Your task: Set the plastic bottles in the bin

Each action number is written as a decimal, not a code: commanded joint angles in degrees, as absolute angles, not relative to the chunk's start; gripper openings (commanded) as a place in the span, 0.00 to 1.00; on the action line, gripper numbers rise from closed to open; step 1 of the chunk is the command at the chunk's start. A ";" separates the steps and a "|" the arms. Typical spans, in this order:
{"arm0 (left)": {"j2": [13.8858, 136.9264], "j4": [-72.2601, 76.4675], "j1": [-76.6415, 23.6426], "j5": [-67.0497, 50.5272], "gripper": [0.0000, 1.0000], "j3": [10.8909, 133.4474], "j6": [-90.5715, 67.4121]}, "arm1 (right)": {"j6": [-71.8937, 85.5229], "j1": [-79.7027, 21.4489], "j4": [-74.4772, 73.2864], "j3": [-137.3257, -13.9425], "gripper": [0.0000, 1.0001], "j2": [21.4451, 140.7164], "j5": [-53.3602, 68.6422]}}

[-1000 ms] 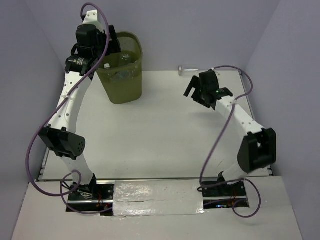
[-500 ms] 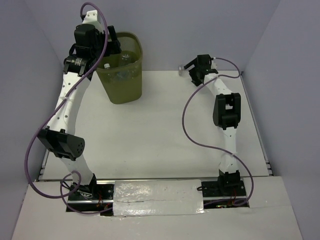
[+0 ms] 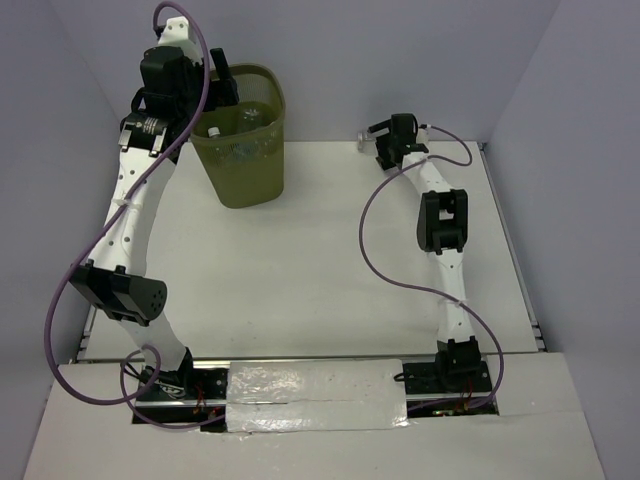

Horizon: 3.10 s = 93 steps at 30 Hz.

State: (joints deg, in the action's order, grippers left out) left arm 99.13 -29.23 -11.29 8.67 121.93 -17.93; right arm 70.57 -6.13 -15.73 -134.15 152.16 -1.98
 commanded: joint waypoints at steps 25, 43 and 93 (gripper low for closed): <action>98.44 -28.12 -11.25 9.93 0.99 123.05 -16.00 | 79.72 -6.24 -4.66 -134.31 0.50 154.61 -11.61; 98.26 -44.38 -10.55 14.94 0.99 129.64 -20.47 | 54.15 -14.04 6.51 -85.87 0.40 100.74 -4.22; 87.19 -45.18 -6.77 5.98 0.99 121.38 -27.43 | 33.14 -34.02 -16.50 -130.36 1.00 108.74 -10.72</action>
